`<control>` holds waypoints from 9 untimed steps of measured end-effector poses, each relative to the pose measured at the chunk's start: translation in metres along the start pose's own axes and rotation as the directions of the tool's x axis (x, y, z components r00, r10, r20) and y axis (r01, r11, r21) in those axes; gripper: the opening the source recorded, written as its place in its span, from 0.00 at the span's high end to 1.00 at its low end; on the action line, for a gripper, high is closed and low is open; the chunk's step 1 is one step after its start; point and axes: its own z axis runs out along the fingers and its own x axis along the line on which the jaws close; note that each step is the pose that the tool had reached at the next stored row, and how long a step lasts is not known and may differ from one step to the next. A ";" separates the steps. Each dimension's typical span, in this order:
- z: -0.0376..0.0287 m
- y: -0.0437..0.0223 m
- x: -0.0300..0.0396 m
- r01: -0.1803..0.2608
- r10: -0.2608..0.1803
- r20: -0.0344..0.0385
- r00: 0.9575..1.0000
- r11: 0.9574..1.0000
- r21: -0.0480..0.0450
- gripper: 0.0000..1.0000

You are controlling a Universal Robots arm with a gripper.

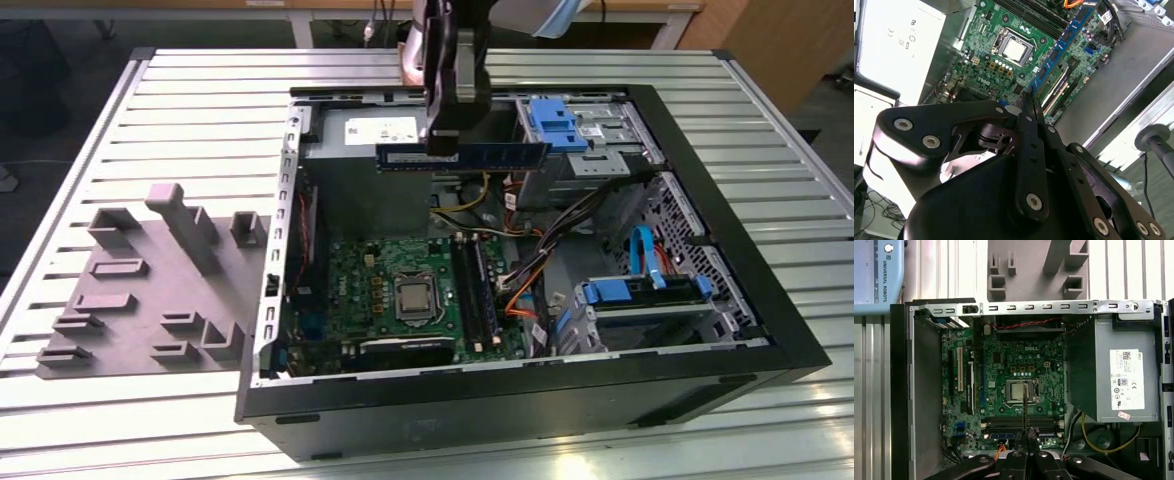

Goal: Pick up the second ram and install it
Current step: 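Pick up the second ram and move it above second insertion slot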

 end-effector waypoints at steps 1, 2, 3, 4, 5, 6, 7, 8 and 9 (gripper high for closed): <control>0.0005 0.0001 0.0000 0.000 0.000 0.000 1.000 1.000 0.000 0.89; 0.0011 0.0001 0.0000 0.000 0.000 -0.001 1.000 1.000 0.000 0.89; 0.0017 0.0002 0.0000 0.000 0.000 -0.001 1.000 1.000 0.000 0.89; 0.0022 0.0002 0.0000 0.000 0.000 -0.001 1.000 1.000 0.000 0.89; 0.0027 0.0002 0.0000 0.000 0.000 -0.002 1.000 1.000 0.000 0.89; 0.0032 0.0002 0.0000 0.000 0.000 -0.002 1.000 1.000 0.000 0.89; 0.0037 0.0002 0.0000 0.000 0.000 -0.002 1.000 1.000 0.000 0.89; 0.0041 0.0002 0.0000 0.000 0.000 -0.002 1.000 1.000 0.000 0.89; 0.0046 0.0001 0.0000 0.000 0.000 -0.002 1.000 1.000 0.000 0.89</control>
